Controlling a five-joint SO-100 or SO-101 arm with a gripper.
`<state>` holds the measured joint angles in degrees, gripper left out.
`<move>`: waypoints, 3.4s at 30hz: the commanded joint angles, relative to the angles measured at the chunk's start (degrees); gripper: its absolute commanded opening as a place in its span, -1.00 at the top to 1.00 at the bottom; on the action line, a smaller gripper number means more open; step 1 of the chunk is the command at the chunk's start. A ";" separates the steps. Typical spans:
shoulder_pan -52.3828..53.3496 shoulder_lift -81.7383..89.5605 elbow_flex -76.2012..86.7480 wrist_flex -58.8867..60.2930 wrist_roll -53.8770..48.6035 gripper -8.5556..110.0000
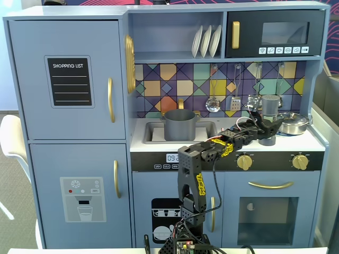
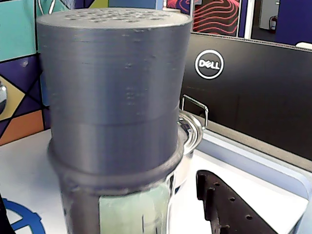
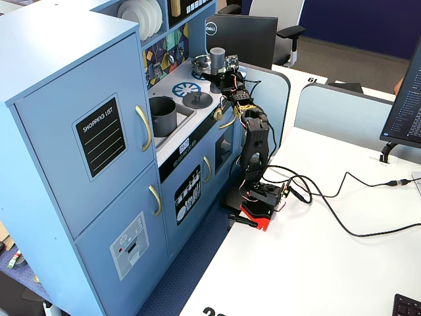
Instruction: Put salt in the gray recipient
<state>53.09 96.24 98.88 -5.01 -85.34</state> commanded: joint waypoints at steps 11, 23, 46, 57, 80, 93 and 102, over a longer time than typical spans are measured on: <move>-2.55 -10.20 -17.05 -1.67 -3.60 0.44; -2.81 5.10 -16.00 0.70 3.08 0.86; -53.00 23.55 -24.96 46.93 105.29 0.86; -58.71 18.90 -27.86 42.98 131.04 0.85; -54.76 7.91 -37.00 50.63 151.08 0.86; -56.51 2.90 -44.65 40.69 143.96 0.86; -55.72 3.96 -42.28 53.26 145.11 0.86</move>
<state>-2.46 97.65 58.10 49.31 59.77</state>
